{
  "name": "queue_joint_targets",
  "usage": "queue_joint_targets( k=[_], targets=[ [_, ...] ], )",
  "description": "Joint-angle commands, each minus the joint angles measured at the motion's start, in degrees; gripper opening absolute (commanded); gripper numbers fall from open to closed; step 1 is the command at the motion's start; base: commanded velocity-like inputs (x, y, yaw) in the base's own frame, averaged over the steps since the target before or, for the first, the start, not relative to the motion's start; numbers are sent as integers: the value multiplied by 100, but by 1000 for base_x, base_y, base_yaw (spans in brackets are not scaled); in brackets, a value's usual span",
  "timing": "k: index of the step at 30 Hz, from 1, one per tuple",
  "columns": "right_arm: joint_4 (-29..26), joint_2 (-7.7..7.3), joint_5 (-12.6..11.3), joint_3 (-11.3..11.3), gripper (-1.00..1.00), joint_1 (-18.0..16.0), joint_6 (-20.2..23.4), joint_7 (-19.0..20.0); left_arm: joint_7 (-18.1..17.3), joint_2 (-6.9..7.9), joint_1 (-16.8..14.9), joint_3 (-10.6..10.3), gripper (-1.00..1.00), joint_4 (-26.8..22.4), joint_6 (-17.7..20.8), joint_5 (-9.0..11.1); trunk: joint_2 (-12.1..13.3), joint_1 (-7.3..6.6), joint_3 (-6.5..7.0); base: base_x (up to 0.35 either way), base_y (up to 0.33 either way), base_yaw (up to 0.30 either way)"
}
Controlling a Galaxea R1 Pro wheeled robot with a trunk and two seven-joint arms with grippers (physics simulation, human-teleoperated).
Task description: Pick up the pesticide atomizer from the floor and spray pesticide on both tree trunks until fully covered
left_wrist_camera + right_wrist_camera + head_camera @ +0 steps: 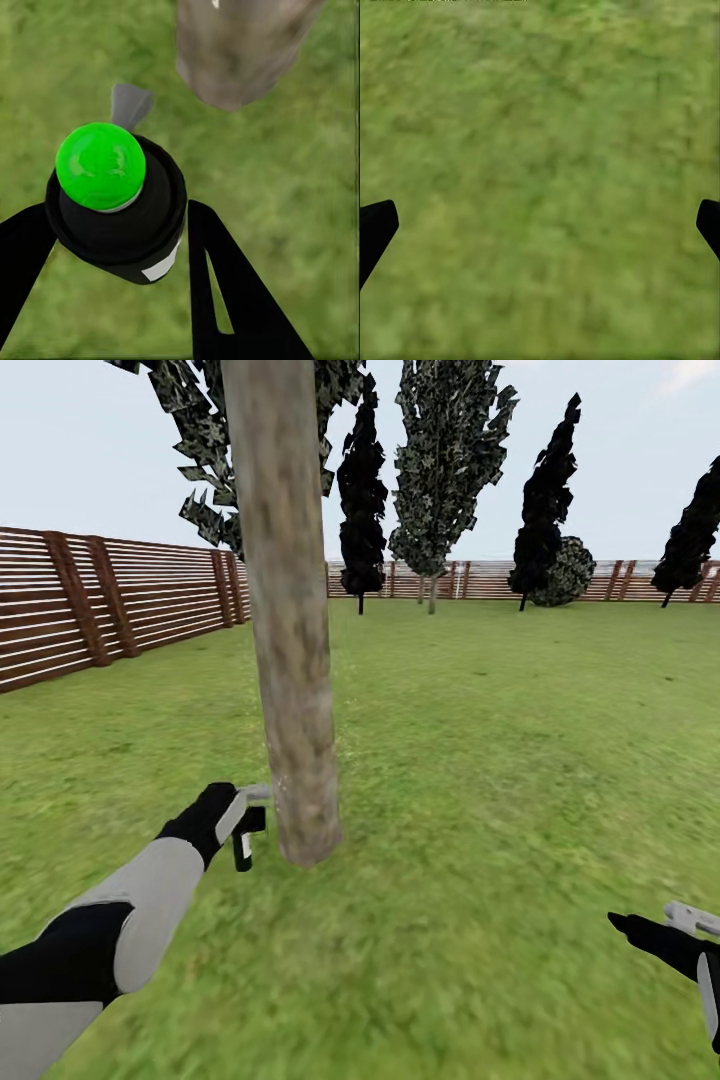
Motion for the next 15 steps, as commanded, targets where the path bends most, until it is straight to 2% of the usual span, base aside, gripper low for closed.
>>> queue_joint_targets(
  k=[1, 3, 5, 7, 13, 15],
  targets=[
    [-7, 2, 61, -16, 100, -5, 18, 53, 42, -6, 3, 43, -100, -220, 259, 62, -1, 0, -7, 0, 0, 0],
    [-7, 1, 61, -16, 100, -5, 18, 54, 45, -7, -19, 43, -100, -381, 490, 62, -1, 0, -7, 0, 0, 0],
    [-7, 1, 61, -16, 100, -5, 18, 54, 45, -34, -47, 50, -100, -627, 1031, 70, -1, 0, -7, 0, 0, 0],
    [-7, 2, 61, -16, 100, -5, 18, 54, 45, -82, -55, 49, -100, -968, 1388, 71, -1, 0, -7, 0, 0, 0],
    [-7, 3, 61, -16, 100, -5, 18, 54, 58, -123, -496, 51, -100, -1157, 1548, 71, -1, 0, -7, 0, 0, 0],
    [-7, 2, 61, -18, 100, -5, 19, 54, 62, -183, -738, 52, -100, -1151, 1555, 74, -1, 0, -7, 0, 0, 0]
  ],
)
